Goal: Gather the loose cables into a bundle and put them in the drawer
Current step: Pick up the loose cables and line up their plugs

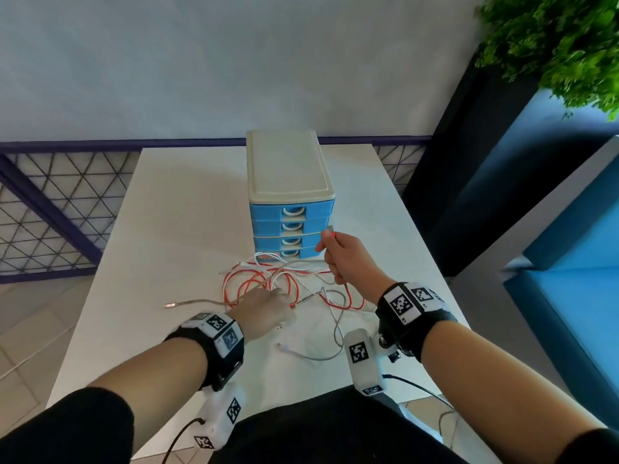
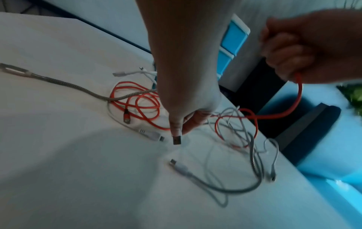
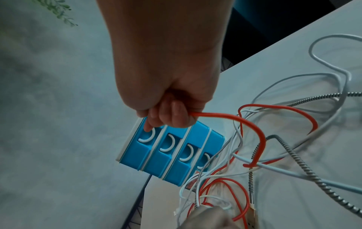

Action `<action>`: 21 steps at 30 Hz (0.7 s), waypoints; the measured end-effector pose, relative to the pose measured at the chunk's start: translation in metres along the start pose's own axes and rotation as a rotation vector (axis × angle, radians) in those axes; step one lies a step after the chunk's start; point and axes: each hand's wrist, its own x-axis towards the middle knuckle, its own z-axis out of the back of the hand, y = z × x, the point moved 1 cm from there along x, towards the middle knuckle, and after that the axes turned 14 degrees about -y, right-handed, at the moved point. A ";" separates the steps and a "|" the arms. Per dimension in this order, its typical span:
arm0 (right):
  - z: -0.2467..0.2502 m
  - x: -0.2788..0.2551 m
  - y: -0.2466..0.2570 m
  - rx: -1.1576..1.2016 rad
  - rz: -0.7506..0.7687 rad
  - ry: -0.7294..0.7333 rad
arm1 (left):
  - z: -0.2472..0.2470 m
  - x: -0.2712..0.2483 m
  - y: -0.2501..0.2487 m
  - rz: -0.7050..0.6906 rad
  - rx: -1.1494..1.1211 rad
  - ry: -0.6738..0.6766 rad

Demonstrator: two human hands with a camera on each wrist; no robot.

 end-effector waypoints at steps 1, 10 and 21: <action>0.002 0.000 -0.002 0.013 0.000 0.007 | 0.005 0.001 0.002 0.063 -0.080 -0.043; -0.015 0.005 -0.003 0.139 0.042 0.090 | 0.086 0.019 0.005 0.755 -1.064 -0.755; -0.032 0.004 -0.002 0.285 -0.020 0.123 | 0.080 0.019 0.000 0.822 -0.985 -0.862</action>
